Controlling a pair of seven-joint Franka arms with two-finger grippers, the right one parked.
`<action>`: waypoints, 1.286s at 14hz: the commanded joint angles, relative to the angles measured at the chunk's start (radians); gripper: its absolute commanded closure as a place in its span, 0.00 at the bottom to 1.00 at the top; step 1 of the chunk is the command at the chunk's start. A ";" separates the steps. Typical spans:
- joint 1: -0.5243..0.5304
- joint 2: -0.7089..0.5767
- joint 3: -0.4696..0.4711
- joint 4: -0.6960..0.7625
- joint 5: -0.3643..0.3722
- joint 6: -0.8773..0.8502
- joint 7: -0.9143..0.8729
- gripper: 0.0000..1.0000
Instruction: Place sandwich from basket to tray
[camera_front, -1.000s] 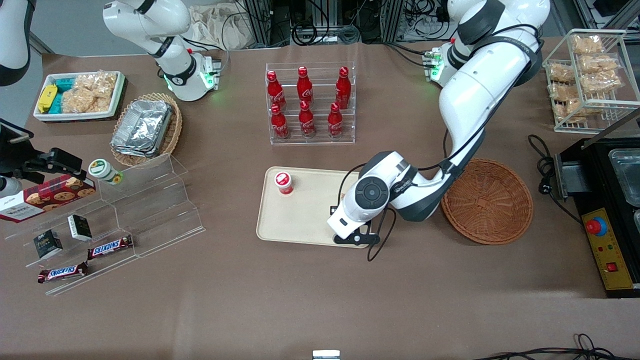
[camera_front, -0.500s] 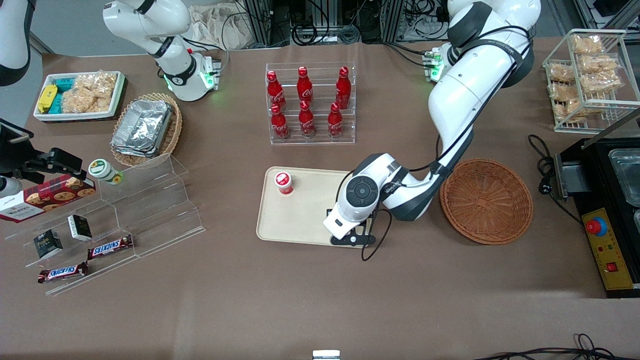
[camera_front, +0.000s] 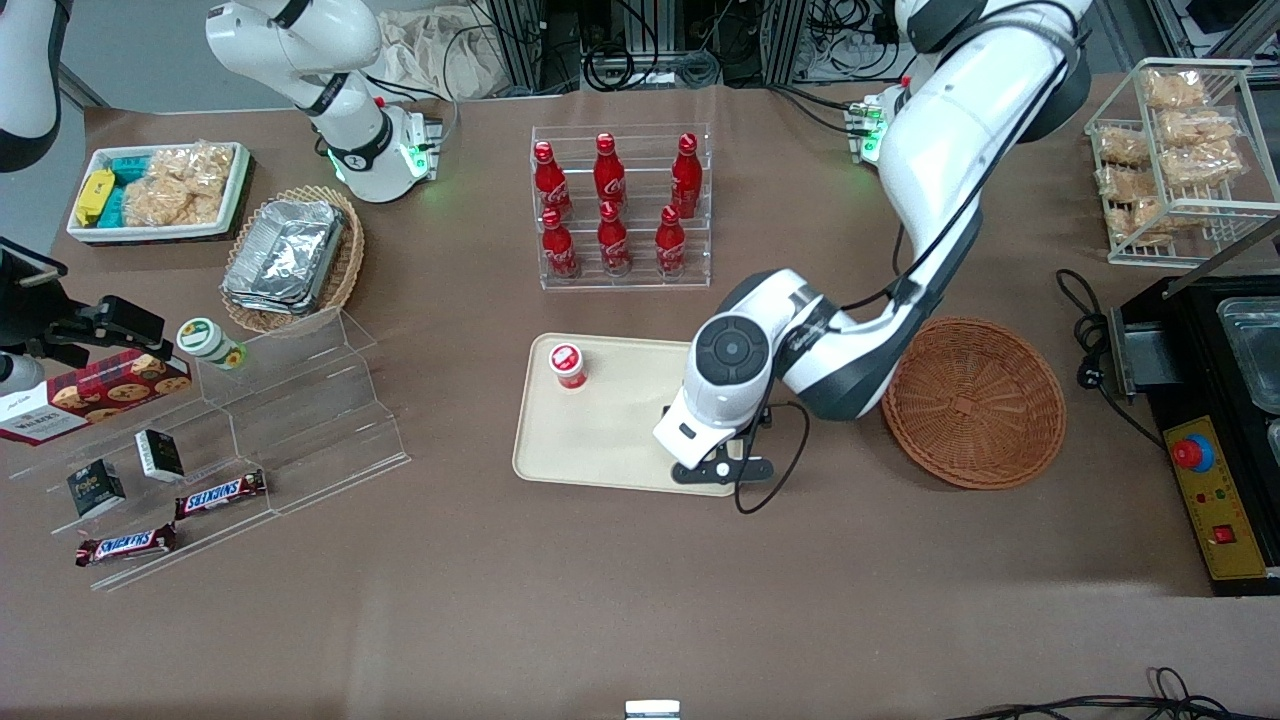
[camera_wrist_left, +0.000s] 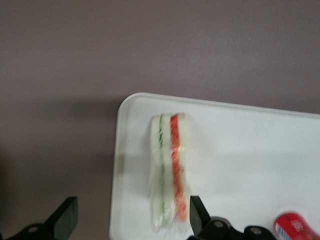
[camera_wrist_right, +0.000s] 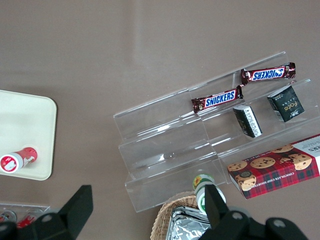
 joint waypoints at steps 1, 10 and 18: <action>-0.002 -0.143 0.011 -0.022 0.002 -0.115 -0.019 0.00; 0.242 -0.552 0.005 -0.156 -0.169 -0.365 0.174 0.00; 0.521 -0.646 0.008 -0.219 -0.275 -0.359 0.519 0.00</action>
